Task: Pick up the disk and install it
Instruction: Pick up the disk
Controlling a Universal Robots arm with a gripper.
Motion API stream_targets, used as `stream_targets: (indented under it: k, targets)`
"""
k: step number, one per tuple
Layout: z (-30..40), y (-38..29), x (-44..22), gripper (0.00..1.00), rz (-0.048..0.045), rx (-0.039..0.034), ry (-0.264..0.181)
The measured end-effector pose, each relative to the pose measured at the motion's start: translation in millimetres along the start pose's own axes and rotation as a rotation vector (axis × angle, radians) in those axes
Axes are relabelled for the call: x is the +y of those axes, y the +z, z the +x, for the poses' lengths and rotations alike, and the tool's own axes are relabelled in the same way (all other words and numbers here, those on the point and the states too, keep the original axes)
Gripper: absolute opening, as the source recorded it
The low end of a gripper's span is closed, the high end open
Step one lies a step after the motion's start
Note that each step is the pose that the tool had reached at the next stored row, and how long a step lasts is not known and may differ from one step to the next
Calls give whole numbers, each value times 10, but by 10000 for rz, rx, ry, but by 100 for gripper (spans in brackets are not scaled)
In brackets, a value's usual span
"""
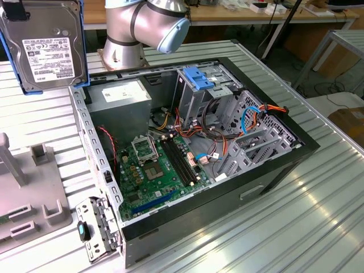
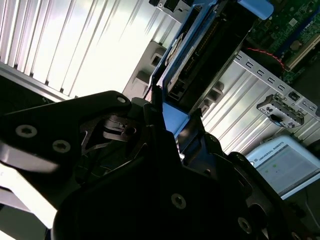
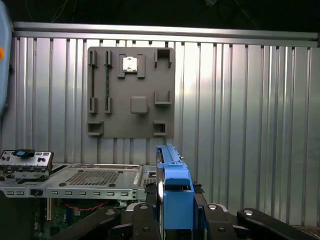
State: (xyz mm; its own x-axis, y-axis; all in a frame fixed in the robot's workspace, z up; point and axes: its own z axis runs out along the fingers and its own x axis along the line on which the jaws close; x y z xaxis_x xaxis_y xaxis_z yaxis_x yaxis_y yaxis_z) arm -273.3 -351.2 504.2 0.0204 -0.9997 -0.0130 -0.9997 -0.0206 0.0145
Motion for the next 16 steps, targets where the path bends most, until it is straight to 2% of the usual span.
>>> stream_targets:
  k: [4, 6, 8, 10, 12, 13, 16]
  targets:
    - [0, 0, -17, 36, -1, 0, -2]
    - [2, -1, -110, 36, 1, -1, 1]
    - [3, -2, -173, 36, 0, 0, 0]
    - [6, -4, -274, 36, 0, 1, 0]
    - [9, -7, -452, 36, 0, 0, -1]
    - [10, -8, -514, 36, 0, 0, 1]
    - [13, -10, -626, 36, -1, 1, -1]
